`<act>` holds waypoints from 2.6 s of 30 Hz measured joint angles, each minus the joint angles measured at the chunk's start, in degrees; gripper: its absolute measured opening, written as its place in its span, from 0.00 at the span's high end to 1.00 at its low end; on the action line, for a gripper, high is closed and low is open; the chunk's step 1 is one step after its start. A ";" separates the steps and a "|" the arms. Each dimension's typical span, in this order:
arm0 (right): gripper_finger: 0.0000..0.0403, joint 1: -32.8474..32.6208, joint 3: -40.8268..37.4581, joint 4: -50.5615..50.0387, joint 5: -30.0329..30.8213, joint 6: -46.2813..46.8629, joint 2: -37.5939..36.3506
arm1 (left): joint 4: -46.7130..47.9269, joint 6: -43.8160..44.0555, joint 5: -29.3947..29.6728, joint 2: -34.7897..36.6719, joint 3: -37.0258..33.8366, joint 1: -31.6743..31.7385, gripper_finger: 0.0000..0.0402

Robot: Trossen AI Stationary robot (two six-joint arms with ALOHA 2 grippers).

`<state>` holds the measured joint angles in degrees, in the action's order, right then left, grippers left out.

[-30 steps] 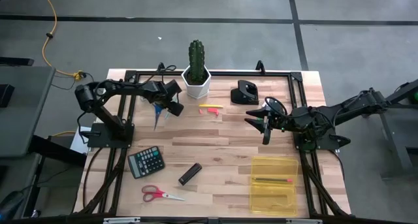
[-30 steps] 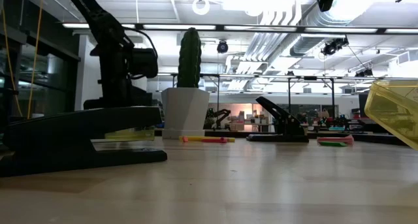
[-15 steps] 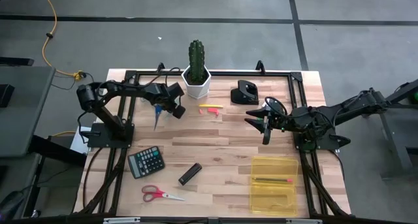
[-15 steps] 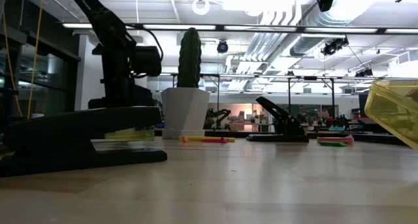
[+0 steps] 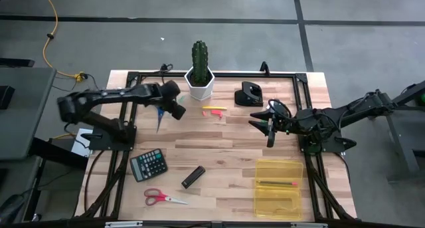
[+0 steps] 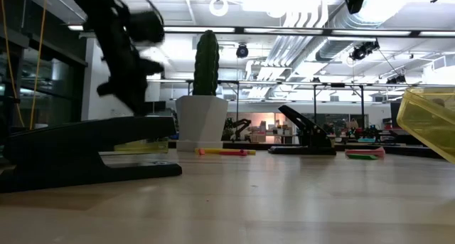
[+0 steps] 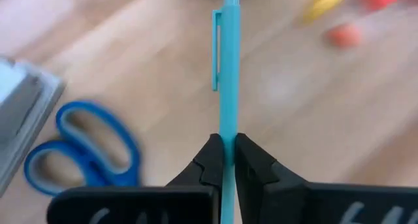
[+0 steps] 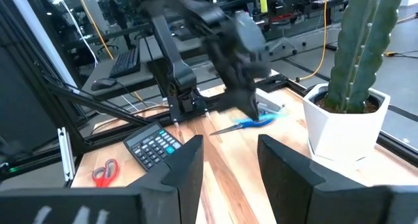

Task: Pack school essentials
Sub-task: Put the light blue pen on the yellow supply box

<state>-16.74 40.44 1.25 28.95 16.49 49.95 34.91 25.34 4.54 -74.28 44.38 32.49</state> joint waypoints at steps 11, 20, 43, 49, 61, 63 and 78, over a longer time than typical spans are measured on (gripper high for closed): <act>0.66 0.00 -0.01 -0.24 0.00 0.00 0.00 | -15.53 5.01 10.27 22.31 0.09 -19.45 1.00; 0.66 0.00 0.00 -0.21 -0.40 -0.01 0.00 | -36.05 0.94 27.99 19.50 -0.72 -36.99 1.00; 0.66 0.00 -0.02 15.96 -7.97 1.68 8.66 | -69.04 -8.92 15.20 3.42 -2.75 -40.31 1.00; 0.66 0.00 -0.02 29.08 -8.41 1.51 16.02 | -68.89 -8.55 11.58 -3.57 2.23 -40.28 1.00; 0.55 0.00 -0.02 34.49 -9.61 7.67 20.11 | -69.02 -7.50 9.54 -12.64 9.82 -37.56 1.00; 0.52 -0.02 -0.02 34.47 -7.99 7.68 20.32 | -69.02 -7.51 7.78 -14.24 11.09 -37.29 1.00; 0.58 0.92 -0.02 34.70 -11.54 10.62 20.33 | -69.00 -7.54 8.11 -17.69 13.86 -36.58 1.00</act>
<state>-15.81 40.42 35.95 17.41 27.11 70.28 -34.09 17.80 12.65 -91.96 58.24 -4.09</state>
